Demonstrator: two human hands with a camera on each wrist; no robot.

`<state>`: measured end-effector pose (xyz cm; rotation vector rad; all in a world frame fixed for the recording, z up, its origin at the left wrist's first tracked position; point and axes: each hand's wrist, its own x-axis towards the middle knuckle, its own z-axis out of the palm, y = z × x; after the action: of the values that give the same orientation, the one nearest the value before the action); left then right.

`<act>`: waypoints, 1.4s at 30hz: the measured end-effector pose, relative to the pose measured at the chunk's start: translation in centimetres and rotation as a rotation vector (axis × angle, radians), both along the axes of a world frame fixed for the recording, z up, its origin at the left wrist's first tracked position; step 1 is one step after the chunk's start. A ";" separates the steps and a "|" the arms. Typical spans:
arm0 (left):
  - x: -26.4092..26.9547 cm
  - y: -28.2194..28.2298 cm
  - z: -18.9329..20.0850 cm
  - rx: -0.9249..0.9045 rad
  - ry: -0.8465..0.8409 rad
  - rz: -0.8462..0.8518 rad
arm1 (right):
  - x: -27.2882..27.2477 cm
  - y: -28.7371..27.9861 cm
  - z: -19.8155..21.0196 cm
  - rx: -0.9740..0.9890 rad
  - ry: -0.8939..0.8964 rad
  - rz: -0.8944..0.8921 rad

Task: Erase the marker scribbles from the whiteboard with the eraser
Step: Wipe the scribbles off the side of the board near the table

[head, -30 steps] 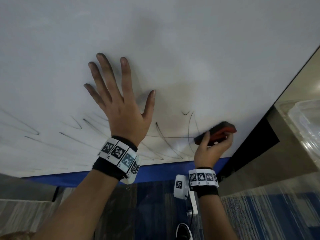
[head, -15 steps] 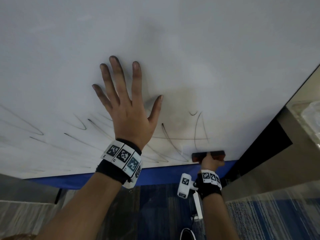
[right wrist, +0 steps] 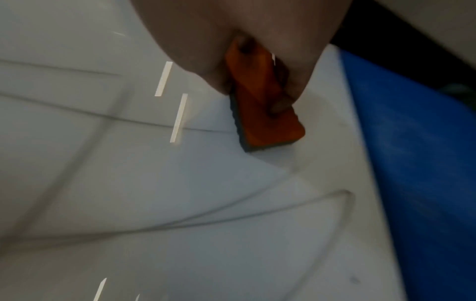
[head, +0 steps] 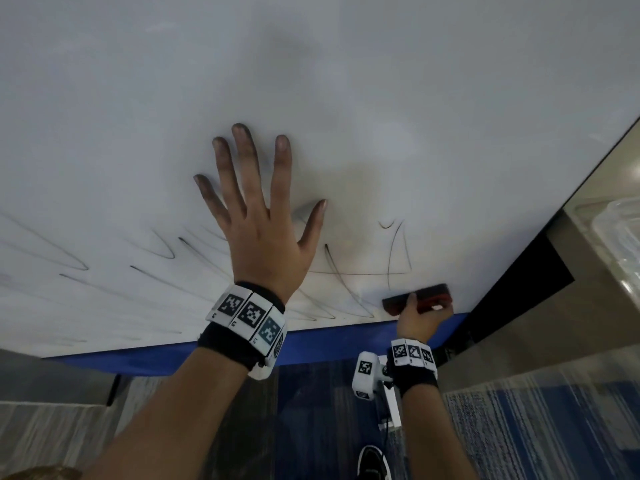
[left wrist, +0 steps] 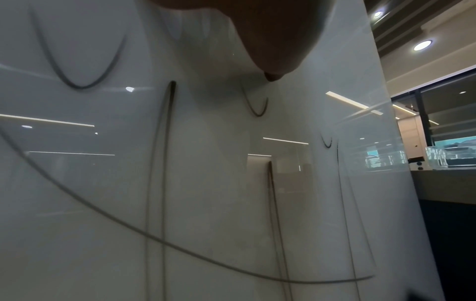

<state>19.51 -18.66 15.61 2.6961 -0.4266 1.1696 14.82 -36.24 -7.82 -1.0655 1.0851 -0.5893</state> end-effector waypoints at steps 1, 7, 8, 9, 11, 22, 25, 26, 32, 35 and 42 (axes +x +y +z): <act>0.0 0.1 0.0 0.003 0.000 -0.004 | 0.2 0.1 1.6 -0.091 -0.048 -0.008; 0.0 0.1 -0.2 -0.002 0.002 -0.031 | 0.9 4.0 13.0 -0.895 -0.266 0.215; -0.1 0.2 -0.1 -0.002 0.007 -0.035 | 0.9 4.6 13.9 -1.031 -0.270 0.296; -0.3 0.4 0.0 0.003 0.016 -0.039 | 0.9 4.7 14.1 -1.128 -0.263 0.340; -0.8 1.1 0.3 0.029 0.038 -0.064 | 0.8 3.6 11.9 -1.116 -0.240 0.300; -2.1 11.3 6.3 -0.158 -0.062 -0.166 | 1.4 6.6 12.3 -0.643 -0.207 -0.016; -0.7 13.1 6.7 -0.181 -0.090 -0.052 | 1.2 8.9 13.2 -0.909 -0.216 0.216; -0.3 13.4 6.4 -0.171 -0.070 -0.015 | 1.0 8.8 12.3 -0.937 -0.185 0.265; 1.0 14.1 3.9 -0.123 -0.070 -0.013 | -0.3 5.1 5.5 -0.259 0.031 0.127; 1.2 13.8 3.4 -0.147 -0.079 -0.023 | 0.4 5.5 6.5 -0.245 0.018 0.085; 1.6 14.0 2.6 -0.157 -0.082 -0.040 | 0.9 8.4 8.2 -0.593 -0.102 0.191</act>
<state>21.09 -4.66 18.21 2.5028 -0.3815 1.2509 15.72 -27.81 0.37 -1.6119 0.7177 -0.8268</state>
